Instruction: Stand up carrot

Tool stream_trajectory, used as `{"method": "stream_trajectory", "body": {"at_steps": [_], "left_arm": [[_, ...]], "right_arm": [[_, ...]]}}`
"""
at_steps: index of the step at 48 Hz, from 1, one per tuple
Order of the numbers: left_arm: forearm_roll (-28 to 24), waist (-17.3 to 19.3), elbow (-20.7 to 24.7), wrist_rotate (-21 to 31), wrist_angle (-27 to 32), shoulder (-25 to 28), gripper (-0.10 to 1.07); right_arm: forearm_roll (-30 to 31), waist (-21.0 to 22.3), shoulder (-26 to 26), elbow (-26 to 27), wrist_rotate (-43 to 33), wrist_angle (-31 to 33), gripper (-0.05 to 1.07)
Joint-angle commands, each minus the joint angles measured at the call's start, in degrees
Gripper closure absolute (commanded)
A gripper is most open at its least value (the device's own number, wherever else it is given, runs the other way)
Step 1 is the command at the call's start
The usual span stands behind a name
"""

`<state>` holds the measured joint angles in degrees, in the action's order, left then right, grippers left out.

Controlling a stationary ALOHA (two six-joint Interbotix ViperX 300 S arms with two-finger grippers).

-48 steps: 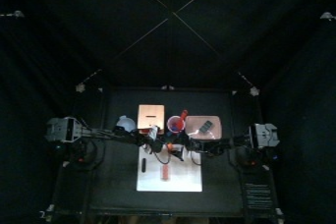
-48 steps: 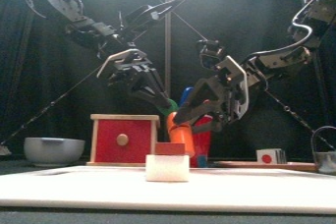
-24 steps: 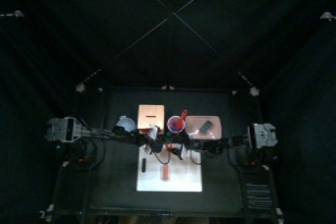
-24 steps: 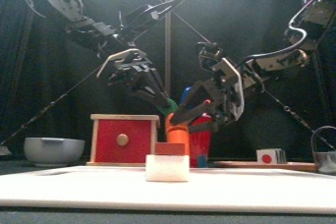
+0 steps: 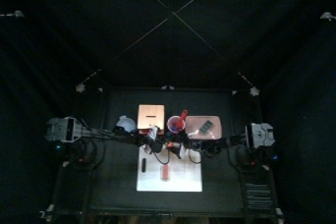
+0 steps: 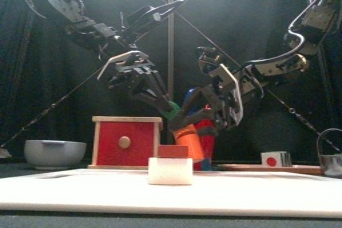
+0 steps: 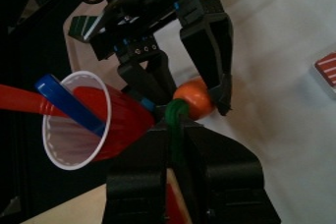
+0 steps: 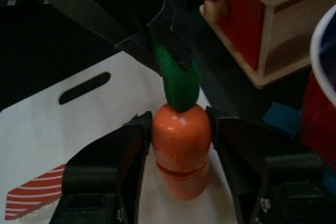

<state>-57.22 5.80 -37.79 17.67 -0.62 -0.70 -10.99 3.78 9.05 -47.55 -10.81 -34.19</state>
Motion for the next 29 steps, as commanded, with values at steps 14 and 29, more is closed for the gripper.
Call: {"method": "stream_trajectory", "body": {"at_steps": [14, 29], "left_arm": [[0.09, 0.18, 0.62, 0.0, -0.09, -1.49, 0.47], [2.46, 0.44, 0.7, 0.09, 0.0, -2.72, 0.38]], "right_arm": [[1.32, 0.26, -0.79, 0.44, 0.26, -0.53, 0.38], [0.7, 0.44, 0.18, 0.7, 2.9, -3.87, 0.4]]}}
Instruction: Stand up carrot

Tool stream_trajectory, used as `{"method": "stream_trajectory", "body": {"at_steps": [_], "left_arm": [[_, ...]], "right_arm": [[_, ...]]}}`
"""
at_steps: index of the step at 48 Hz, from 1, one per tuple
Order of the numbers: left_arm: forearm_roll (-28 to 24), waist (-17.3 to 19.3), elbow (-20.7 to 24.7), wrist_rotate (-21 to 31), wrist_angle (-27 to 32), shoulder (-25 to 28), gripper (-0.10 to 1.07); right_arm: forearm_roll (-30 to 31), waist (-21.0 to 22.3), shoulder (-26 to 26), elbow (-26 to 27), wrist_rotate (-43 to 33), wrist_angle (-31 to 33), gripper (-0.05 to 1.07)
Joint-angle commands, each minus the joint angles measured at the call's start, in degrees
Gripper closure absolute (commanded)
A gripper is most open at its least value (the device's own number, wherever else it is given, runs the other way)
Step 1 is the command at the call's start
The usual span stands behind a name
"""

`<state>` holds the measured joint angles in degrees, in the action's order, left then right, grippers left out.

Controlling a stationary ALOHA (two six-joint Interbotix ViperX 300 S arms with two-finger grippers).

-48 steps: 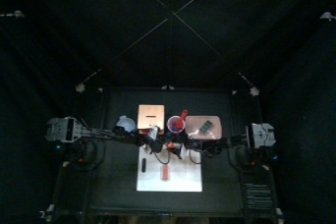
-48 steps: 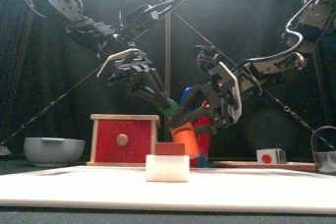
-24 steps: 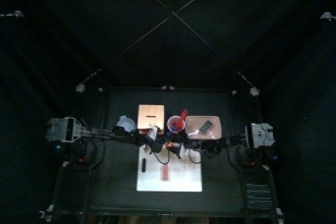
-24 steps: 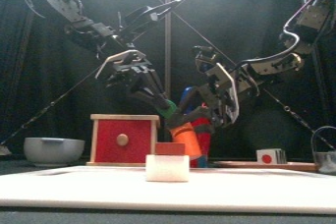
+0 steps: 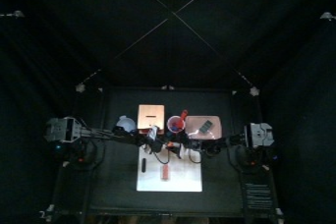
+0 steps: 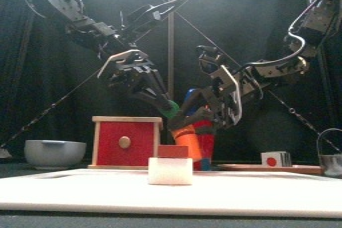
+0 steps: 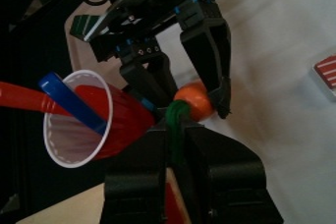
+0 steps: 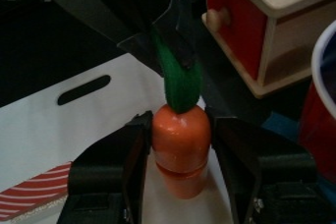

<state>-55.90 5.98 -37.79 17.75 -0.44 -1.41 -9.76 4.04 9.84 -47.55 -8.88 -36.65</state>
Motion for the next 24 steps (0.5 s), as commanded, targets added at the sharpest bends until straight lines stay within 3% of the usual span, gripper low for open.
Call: {"method": "stream_trajectory", "body": {"at_steps": [1, 11, 24], "left_arm": [[1.58, 0.26, 0.7, 0.0, -0.18, -2.2, 0.37], [2.55, 0.18, -0.09, -0.09, -0.53, -2.72, 0.22], [3.34, 0.18, -0.26, 0.0, -0.88, -3.78, 0.19]], "right_arm": [[-0.7, 0.18, -0.53, 0.7, 1.41, -1.58, 0.4], [-2.02, 0.09, -0.18, 0.97, 2.9, -2.9, 0.4], [-3.43, -0.35, 0.97, 0.62, 2.99, -5.8, 0.4]]}}
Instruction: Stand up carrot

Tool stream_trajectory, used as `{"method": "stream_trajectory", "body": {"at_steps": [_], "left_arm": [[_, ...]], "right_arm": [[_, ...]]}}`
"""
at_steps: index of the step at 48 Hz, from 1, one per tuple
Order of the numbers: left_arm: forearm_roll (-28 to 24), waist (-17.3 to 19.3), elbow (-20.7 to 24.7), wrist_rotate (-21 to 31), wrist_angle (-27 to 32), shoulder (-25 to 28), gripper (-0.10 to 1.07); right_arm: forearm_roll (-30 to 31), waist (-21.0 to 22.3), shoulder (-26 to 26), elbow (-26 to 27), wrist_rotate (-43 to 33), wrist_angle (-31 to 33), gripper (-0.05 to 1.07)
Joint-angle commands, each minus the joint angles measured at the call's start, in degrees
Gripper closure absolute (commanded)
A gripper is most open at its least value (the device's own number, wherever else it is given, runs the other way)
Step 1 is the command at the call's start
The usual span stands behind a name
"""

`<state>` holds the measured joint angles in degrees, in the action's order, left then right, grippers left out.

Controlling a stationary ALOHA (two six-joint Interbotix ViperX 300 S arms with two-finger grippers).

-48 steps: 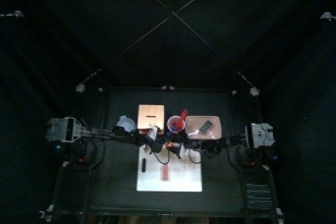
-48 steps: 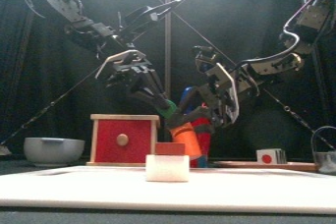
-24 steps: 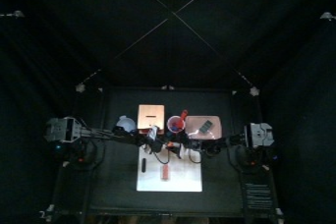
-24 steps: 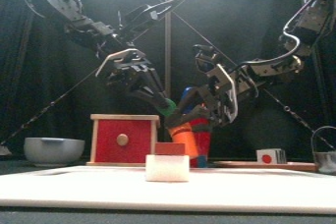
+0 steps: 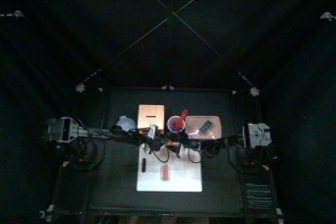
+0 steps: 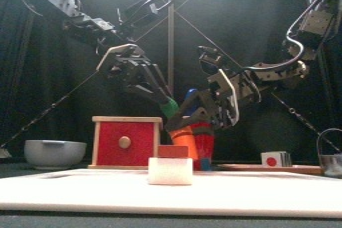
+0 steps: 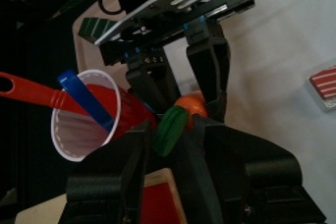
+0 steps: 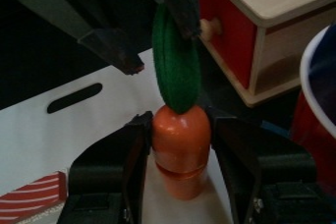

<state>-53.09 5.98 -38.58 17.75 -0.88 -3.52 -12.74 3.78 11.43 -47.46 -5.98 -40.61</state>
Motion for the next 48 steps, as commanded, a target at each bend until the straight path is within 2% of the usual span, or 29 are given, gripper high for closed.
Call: {"method": "stream_trajectory", "body": {"at_steps": [1, 13, 26, 37, 48], "left_arm": [[0.7, 0.18, 0.44, 0.0, -0.44, -1.85, 0.19], [2.64, 0.53, -2.37, 0.26, -1.76, -6.59, 0.19], [5.62, 1.93, -6.33, 0.18, -10.72, -10.2, 0.19], [7.29, 3.08, -7.65, -0.09, -13.36, -10.28, 0.19], [7.29, 3.34, -7.65, -0.09, -13.36, -10.2, 0.19]], "right_arm": [[-0.62, -0.18, -0.44, 0.53, 0.09, -2.2, 0.4], [-1.93, -1.58, 1.49, 0.62, 0.26, -5.8, 0.4], [-4.04, -3.25, 2.2, 0.26, 2.2, -9.58, 0.4], [-14.06, -7.03, 4.66, 0.88, 10.28, -13.89, 0.39], [-17.14, -9.32, 5.45, 1.41, 11.6, -15.91, 0.39]]}}
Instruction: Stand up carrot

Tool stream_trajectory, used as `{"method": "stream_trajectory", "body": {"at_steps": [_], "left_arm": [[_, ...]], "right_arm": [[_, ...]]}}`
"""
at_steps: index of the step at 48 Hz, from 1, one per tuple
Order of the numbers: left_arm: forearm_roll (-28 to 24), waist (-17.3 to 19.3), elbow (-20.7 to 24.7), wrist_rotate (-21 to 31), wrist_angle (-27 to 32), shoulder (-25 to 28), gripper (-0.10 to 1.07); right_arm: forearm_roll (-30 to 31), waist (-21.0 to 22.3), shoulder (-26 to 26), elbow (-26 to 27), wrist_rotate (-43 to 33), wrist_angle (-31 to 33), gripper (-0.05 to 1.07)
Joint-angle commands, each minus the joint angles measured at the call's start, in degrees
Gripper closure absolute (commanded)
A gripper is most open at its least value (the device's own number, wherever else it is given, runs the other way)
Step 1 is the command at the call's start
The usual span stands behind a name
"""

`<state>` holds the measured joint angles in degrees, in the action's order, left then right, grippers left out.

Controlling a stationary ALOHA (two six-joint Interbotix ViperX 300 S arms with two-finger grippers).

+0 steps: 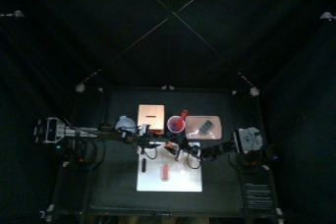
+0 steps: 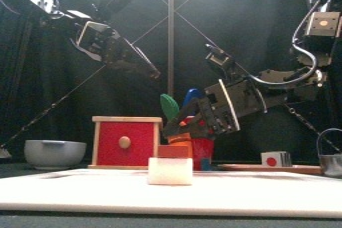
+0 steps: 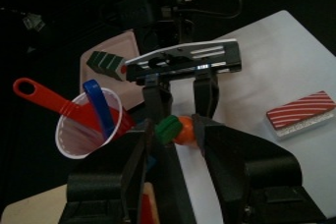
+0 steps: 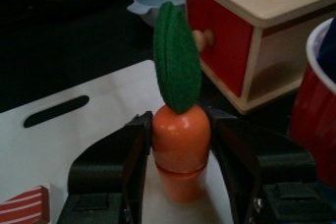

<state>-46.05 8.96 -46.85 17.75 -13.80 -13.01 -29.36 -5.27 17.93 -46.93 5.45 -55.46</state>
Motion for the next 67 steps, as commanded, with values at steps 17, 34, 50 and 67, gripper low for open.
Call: {"method": "stream_trajectory", "body": {"at_steps": [17, 34, 50, 67], "left_arm": [[0.79, 0.35, 0.26, 0.0, -0.44, -0.79, 0.19], [0.7, 0.35, 0.09, -0.09, -0.44, -0.79, 0.19], [0.7, 0.35, -0.18, -0.09, -0.44, -0.79, 0.19], [0.7, 0.35, -0.18, -0.09, -0.44, -0.79, 0.19]], "right_arm": [[-3.43, -1.14, 0.88, 1.23, 0.26, -4.48, 0.39], [-3.6, -1.58, 1.05, 1.41, -0.35, -3.34, 0.34], [-3.6, -1.67, 1.05, 1.23, -0.26, -2.29, 0.23], [-3.6, -1.85, 0.18, 0.88, 0.26, 0.09, 0.07]]}}
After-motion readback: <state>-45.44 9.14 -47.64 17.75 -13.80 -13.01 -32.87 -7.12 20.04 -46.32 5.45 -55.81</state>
